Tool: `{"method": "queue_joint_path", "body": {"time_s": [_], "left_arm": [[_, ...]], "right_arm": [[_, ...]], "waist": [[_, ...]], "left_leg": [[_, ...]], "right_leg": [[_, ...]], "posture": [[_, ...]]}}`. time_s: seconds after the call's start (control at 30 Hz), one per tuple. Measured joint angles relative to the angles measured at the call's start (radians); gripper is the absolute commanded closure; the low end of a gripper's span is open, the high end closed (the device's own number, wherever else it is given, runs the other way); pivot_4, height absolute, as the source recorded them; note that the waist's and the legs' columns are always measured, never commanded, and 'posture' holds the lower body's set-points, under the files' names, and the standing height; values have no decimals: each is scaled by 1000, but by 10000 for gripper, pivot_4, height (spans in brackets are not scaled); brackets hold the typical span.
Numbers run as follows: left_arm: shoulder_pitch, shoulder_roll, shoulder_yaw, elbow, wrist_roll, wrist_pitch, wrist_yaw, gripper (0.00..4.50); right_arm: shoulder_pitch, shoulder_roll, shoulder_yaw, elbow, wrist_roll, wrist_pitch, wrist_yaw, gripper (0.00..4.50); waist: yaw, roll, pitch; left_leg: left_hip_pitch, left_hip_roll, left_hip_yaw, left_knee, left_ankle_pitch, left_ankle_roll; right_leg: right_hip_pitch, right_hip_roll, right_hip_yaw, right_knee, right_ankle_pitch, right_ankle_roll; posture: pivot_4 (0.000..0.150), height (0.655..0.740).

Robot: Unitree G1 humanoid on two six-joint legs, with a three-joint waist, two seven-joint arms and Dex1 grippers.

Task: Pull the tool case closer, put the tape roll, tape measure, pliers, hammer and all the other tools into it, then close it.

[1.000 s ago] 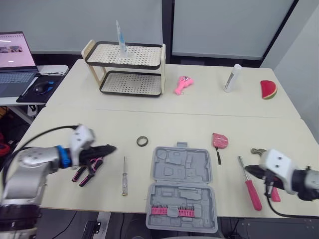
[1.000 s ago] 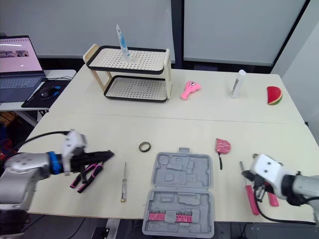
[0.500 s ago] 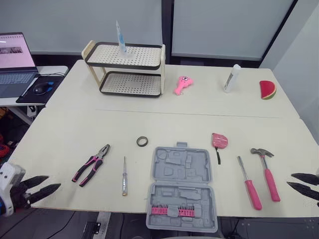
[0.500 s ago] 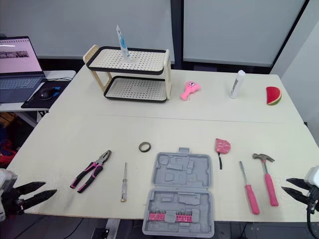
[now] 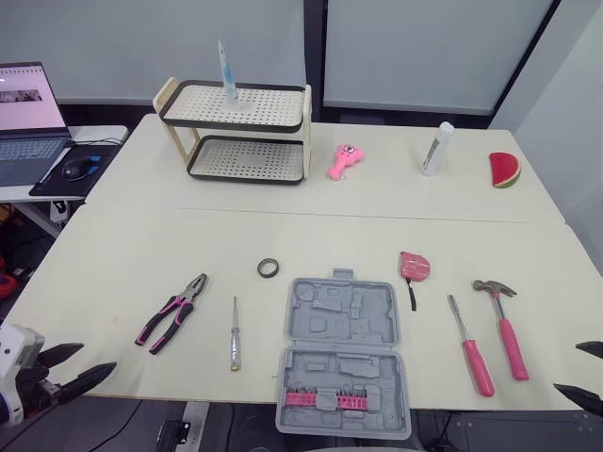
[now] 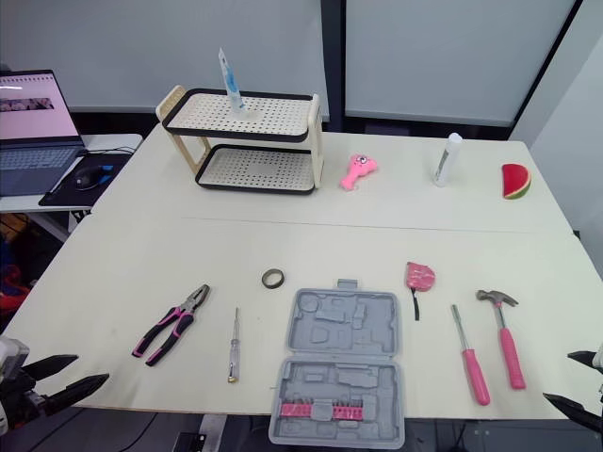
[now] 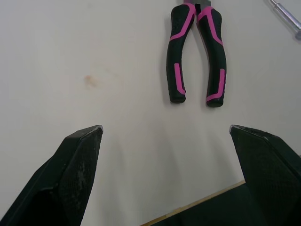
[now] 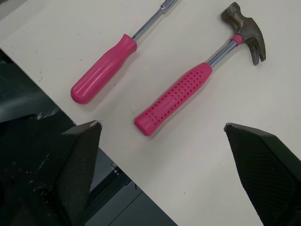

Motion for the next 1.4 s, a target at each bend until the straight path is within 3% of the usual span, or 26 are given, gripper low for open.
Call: {"method": "queue_joint_path", "body": {"time_s": [0.17, 0.33, 0.47, 0.7, 0.73, 0.83, 0.97, 1.4], "left_arm": [[-7, 5, 0, -54, -9, 9, -3, 0], [-86, 45, -49, -156, -17, 42, -33, 0], [-213, 67, -176, -258, -22, 54, -63, 0], [-508, 72, -424, -262, 17, 58, -101, 0], [-547, 69, -451, -242, 27, 50, -112, 0], [-681, 25, -551, -151, 75, 4, -146, 6247], [-811, -42, -664, -1, 144, -86, -192, 18652], [-1072, -217, -828, 370, 338, -298, -192, 18652]], "right_arm": [[-81, -2, 28, -73, 37, 37, -14, 82], [-234, -35, 147, -275, 134, 145, -62, 82], [-401, -54, 297, -445, 248, 281, -140, 82], [-636, -4, 582, -519, 293, 436, -305, 82], [-655, 7, 611, -518, 290, 451, -325, 82], [-730, 41, 708, -515, 278, 483, -380, 0], [-781, 76, 784, -513, 266, 517, -439, 0], [-792, 118, 866, -521, 245, 547, -521, 0]], "waist": [[0, 0, 0], [4, 2, 2], [5, 3, 2], [5, 3, 6], [5, 3, 6], [5, 5, 7], [5, 5, 7], [4, 5, 7]], "left_leg": [[0, 0, 0, 0, 0, 0], [-1, 0, 0, 0, 0, 0], [-3, 0, -1, 0, 0, 0], [-6, -1, -3, 0, 0, 0], [-6, -1, -3, 0, 0, 0], [-6, -1, -3, 0, 0, 0], [-8, -1, -4, 0, 0, 0], [-9, -1, -7, 2, 0, 0]], "right_leg": [[0, 0, 0, 0, 0, 0], [0, 0, 0, 0, 0, 0], [-1, 0, -1, -1, 0, 0], [-4, 1, -1, -2, 0, 0], [-4, 1, -1, -1, 0, 0], [-5, 1, -1, -1, 0, 0], [-7, 1, -2, -1, 0, -1], [-6, 2, -5, 1, 0, -1]], "posture": [[1500, 7350], [1500, 7350], [1500, 7350], [1500, 7350], [1500, 7350], [1500, 7350], [1500, 7350], [1500, 7350]]}}
